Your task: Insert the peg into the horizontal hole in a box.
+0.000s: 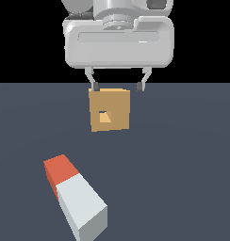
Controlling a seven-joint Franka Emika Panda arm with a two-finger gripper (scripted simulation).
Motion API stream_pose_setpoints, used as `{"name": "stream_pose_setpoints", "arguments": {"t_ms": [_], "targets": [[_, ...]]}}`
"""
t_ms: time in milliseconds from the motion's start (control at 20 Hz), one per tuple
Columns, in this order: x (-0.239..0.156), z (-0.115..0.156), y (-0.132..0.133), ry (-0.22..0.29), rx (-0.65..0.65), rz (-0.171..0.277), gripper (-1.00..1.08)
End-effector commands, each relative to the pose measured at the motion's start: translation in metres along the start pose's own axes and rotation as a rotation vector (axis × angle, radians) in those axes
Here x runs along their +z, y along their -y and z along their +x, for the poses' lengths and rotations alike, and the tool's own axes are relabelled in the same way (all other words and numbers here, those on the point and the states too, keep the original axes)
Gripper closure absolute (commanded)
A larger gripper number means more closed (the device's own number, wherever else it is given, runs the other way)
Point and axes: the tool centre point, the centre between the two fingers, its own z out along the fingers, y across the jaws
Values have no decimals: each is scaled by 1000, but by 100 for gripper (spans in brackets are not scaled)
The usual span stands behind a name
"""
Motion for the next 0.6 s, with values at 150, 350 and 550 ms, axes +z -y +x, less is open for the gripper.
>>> {"name": "stream_pose_setpoints", "arguments": {"t_ms": [150, 350, 550], "targets": [[1, -1, 1, 0, -5, 0, -92], [4, -4, 3, -1, -26, -1, -92], [10, -9, 8, -3, -64, -1, -92]]}}
